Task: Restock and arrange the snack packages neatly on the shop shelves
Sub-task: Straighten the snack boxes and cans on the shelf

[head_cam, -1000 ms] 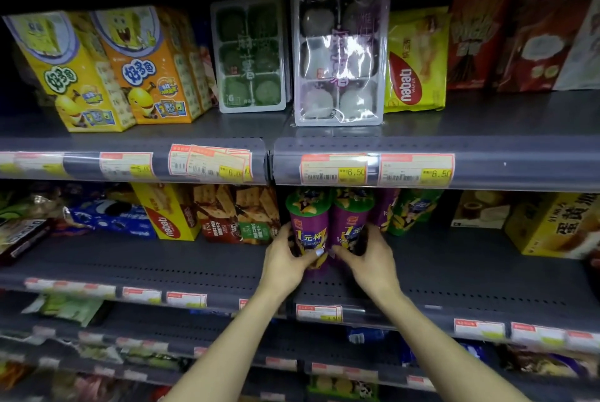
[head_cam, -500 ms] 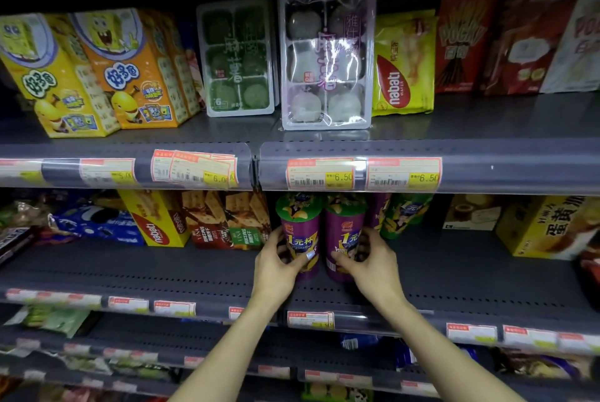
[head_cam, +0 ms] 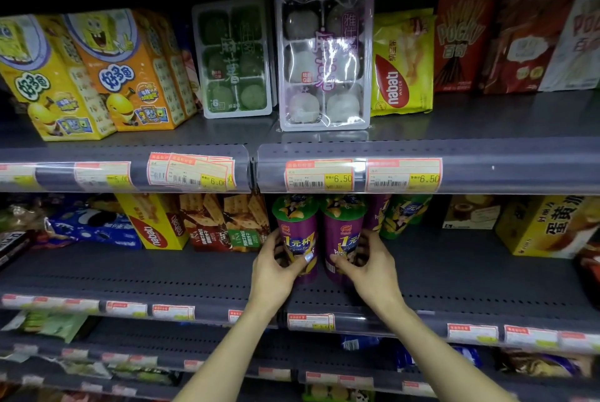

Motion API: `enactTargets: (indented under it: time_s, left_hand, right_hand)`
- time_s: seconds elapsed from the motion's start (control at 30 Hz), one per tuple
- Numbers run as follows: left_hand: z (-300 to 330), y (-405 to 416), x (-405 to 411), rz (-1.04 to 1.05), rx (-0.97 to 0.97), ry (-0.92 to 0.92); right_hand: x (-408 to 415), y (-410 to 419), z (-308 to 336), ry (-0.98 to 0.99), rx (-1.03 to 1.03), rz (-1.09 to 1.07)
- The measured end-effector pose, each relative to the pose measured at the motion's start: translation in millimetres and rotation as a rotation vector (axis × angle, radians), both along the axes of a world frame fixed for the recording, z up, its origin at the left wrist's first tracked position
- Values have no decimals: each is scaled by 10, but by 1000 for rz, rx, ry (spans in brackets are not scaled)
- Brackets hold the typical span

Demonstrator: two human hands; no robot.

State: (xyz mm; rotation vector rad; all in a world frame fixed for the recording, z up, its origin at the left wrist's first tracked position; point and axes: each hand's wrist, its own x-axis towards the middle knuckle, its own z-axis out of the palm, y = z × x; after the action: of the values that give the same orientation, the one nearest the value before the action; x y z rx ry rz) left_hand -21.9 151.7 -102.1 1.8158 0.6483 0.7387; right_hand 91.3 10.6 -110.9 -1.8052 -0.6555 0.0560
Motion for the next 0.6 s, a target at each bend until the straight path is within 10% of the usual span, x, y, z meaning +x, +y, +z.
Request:
enactTargets:
  time_s: [0.6]
  left_hand:
    - [72,26,-291,9,166,201]
  right_hand:
    - [-232,-341,87,22,-173,-121]
